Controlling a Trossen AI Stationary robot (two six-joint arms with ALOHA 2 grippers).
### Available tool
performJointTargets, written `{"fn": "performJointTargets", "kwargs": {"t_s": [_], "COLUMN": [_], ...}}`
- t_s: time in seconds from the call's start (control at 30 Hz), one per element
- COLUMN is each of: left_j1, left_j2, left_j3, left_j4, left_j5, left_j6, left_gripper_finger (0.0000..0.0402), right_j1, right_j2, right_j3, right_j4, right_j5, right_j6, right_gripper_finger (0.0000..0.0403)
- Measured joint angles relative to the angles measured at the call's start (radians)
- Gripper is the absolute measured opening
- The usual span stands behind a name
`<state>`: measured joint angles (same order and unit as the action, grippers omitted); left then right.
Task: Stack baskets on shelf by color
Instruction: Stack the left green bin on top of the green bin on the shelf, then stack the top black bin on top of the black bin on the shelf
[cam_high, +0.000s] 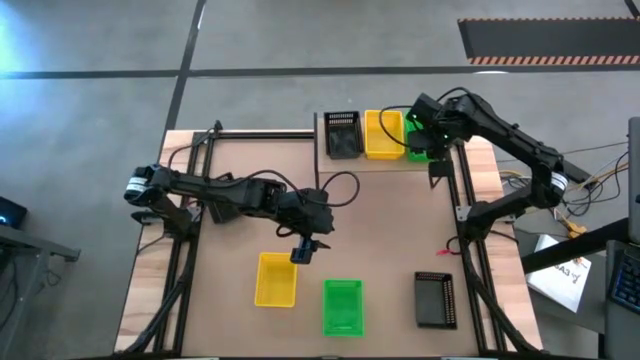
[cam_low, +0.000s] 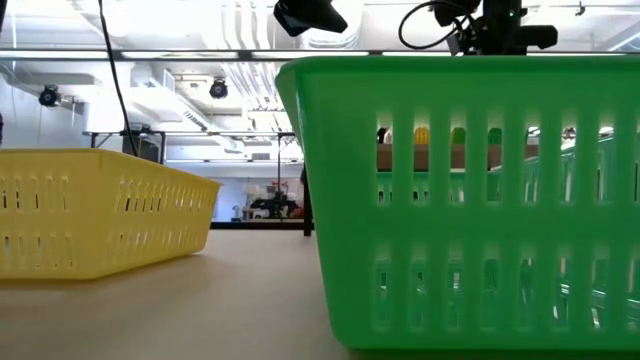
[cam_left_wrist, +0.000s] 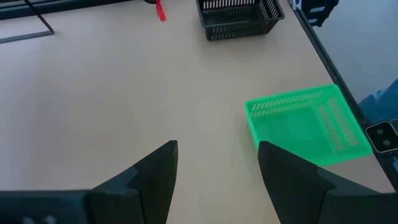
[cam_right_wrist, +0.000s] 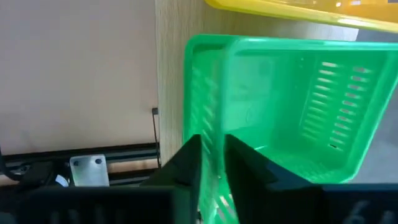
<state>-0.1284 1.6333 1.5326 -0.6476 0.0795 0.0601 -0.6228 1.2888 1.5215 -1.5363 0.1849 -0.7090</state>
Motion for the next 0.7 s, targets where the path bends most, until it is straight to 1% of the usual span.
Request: {"fn": "performJointTargets", "kwargs": {"t_s": [0.17, 0.23, 0.3, 0.37, 0.43, 0.5, 0.6, 0.7], "left_j1": [0.000, 0.000, 0.000, 0.001, 0.003, 0.003, 0.007, 0.017], "left_j2": [0.000, 0.000, 0.000, 0.000, 0.000, 0.000, 0.000, 0.000], "left_j3": [0.000, 0.000, 0.000, 0.000, -0.001, -0.001, -0.001, -0.001], "left_j4": [0.003, 0.003, 0.003, 0.004, 0.004, 0.004, 0.004, 0.003], "left_j5": [0.000, 0.000, 0.000, 0.000, 0.000, 0.000, -0.002, -0.005], "left_j6": [-0.001, -0.001, 0.000, 0.000, 0.000, 0.002, 0.006, 0.006], "left_gripper_finger": [0.0208, 0.0208, 0.0208, 0.0208, 0.0208, 0.0208, 0.0208, 0.0208], "right_j1": [0.000, 0.000, 0.001, 0.002, 0.008, 0.038, 0.120, 0.250], "right_j2": [-0.018, -0.024, -0.032, -0.047, -0.067, -0.086, -0.116, -0.145], "right_j3": [0.013, 0.021, 0.033, 0.040, 0.042, 0.042, 0.040, 0.037], "right_j4": [0.000, -0.001, -0.002, -0.001, 0.002, 0.000, 0.011, 0.047], "right_j5": [0.003, 0.028, 0.054, 0.034, -0.018, -0.042, -0.053, -0.053], "right_j6": [0.036, 0.073, 0.146, 0.232, 0.316, 0.420, 0.583, 0.731], "right_gripper_finger": [0.0133, 0.0152, 0.0164, 0.0169, 0.0170, 0.0166, 0.0155, 0.0140]}}
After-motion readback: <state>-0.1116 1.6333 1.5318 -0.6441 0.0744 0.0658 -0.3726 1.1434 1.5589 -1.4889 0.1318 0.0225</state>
